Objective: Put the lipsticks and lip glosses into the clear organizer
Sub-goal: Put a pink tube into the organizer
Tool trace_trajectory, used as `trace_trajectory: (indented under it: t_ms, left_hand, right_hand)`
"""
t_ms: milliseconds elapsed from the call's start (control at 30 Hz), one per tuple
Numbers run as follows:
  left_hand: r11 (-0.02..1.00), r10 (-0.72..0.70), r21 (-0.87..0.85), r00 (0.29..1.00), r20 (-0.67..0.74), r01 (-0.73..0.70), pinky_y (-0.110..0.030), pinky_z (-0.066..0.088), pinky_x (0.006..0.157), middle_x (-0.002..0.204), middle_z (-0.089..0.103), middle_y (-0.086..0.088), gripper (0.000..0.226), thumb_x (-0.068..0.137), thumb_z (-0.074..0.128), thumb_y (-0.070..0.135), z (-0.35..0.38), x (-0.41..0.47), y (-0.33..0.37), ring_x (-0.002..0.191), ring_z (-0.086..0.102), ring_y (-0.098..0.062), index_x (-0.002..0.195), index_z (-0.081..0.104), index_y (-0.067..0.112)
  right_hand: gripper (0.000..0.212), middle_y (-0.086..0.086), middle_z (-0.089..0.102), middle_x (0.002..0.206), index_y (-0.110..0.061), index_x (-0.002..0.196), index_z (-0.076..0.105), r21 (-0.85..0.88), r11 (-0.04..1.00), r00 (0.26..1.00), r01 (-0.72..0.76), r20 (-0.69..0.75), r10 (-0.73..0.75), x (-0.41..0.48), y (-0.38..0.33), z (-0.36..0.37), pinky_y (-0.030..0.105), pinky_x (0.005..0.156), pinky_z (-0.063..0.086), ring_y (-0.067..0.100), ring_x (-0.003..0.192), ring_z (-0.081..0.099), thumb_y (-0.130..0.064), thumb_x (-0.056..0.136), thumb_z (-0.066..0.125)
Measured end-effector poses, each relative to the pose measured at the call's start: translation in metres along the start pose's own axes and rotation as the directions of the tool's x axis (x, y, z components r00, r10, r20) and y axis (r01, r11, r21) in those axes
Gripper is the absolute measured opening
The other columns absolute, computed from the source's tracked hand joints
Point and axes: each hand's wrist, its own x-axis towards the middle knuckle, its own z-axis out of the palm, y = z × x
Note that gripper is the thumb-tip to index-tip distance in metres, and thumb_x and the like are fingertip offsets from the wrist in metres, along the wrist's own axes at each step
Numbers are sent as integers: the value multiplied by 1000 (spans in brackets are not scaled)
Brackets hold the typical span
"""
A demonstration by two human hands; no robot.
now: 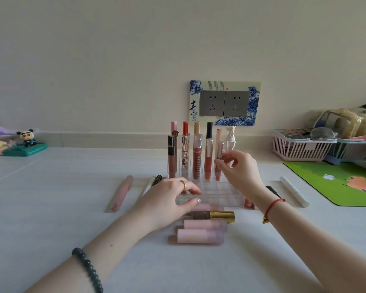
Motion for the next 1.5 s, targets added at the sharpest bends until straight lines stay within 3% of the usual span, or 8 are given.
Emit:
trace_trajectory:
  t_ms: [367, 500, 567, 800, 967, 1200, 1400, 1500]
  left_hand:
    - [1000, 8, 23, 1000, -19, -8, -24, 41, 90, 106, 62, 16, 22, 85, 55, 39, -2, -1, 2, 99, 53, -1, 105, 63, 32]
    - [997, 20, 80, 990, -140, -9, -6, 38, 64, 90, 60, 19, 15, 87, 54, 34, -17, 0, 1, 71, 54, 14, 96, 65, 29]
    - [996, -15, 79, 973, -231, 35, -13, 42, 62, 88, 63, 15, 14, 87, 54, 33, -27, 1, -5, 64, 58, 7, 91, 66, 28]
    - [950, -233, 93, 874, -426, 299, -24, 37, 73, 79, 57, 15, 13, 86, 54, 30, -52, -1, -50, 88, 59, -14, 89, 66, 24]
    - [879, -376, 124, 830, -411, 460, -26, 36, 73, 92, 64, 13, 15, 85, 54, 33, -59, -5, -74, 93, 58, -18, 92, 65, 26]
    - [754, -592, 142, 757, -278, 642, -27, 43, 75, 101, 64, 3, 29, 76, 58, 44, -62, -12, -91, 97, 59, -20, 95, 63, 23]
    - [733, -647, 165, 751, -132, 660, -23, 46, 56, 41, 51, 0, 40, 71, 61, 36, -57, -16, -81, 60, 58, -17, 38, 54, 14]
    - [724, -660, 147, 739, -132, 673, -24, 48, 53, 39, 51, -2, 40, 70, 59, 28, -55, -16, -83, 51, 55, -19, 35, 48, 13]
  right_hand:
    - [16, -1, 58, 81, -12, 86, 67, -64, 998, 1000, -23, 14, 24, -2, 3, 1, 30, 75, 40, 19, 85, 52, -27, 82, 62]
    - [18, -6, 55, 76, -11, 77, 68, -87, 996, 999, -14, 32, 17, -4, 0, -1, 36, 81, 42, 20, 86, 52, -27, 82, 62]
    - [18, -14, 49, 68, -11, 75, 68, -95, 995, 999, -1, 38, 5, -5, -1, -2, 37, 81, 41, 19, 86, 50, -26, 82, 62]
    - [16, -17, 42, 67, -12, 82, 68, -127, 992, 999, 19, 36, -14, -5, 2, -2, 35, 80, 38, 20, 87, 46, -28, 80, 64]
    - [28, 0, 51, 85, -13, 98, 66, -142, 990, 1000, -8, 13, 10, -4, 7, -3, 29, 75, 35, 21, 90, 47, -32, 78, 66]
    - [28, 1, 49, 88, -15, 99, 64, -97, 995, 997, 5, -73, -12, -10, 9, -14, 23, 63, 33, 8, 72, 40, -35, 80, 63]
    - [20, 1, 48, 82, -15, 95, 64, -65, 998, 994, -1, -111, -7, -12, 8, -18, 16, 55, 29, 3, 64, 38, -31, 84, 58]
    - [17, 1, 48, 80, -16, 93, 63, -61, 998, 994, -2, -113, -4, -12, 7, -18, 18, 55, 29, 3, 64, 38, -30, 85, 57]
